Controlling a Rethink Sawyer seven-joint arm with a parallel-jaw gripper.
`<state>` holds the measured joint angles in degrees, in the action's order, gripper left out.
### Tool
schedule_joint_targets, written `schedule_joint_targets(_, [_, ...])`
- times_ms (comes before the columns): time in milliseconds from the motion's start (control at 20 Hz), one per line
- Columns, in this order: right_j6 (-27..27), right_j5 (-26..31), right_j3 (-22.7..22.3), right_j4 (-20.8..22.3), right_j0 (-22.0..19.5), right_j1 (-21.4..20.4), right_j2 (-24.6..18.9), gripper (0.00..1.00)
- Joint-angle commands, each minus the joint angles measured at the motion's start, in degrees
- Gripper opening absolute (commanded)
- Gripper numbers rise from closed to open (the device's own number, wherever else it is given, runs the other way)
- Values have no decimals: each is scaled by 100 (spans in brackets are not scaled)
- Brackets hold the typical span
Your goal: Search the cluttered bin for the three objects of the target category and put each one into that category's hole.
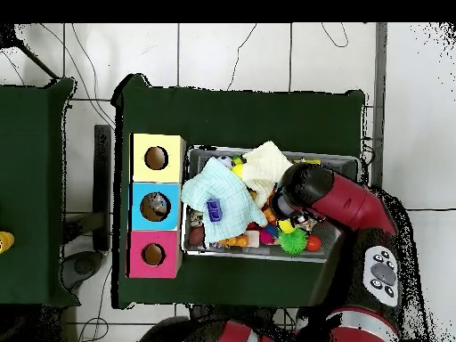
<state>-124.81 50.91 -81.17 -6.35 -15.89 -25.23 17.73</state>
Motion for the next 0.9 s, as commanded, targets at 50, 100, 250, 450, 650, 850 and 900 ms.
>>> schedule_joint_targets(50, [-1568,572,-51,-464,224,-112,-121,0])
schedule_joint_targets(100, [-1624,563,-58,-517,275,-116,-114,0])
schedule_joint_targets(250, [-1761,428,-83,-732,401,-39,-150,0])
schedule_joint_targets(450, [-1933,303,-54,-1003,582,88,-148,0])
schedule_joint_targets(650, [-2079,268,-9,-1242,750,171,-93,0])
schedule_joint_targets(850, [-2254,291,61,-1419,927,229,-6,0])
schedule_joint_targets(900, [-2296,270,65,-1468,959,241,-6,0])
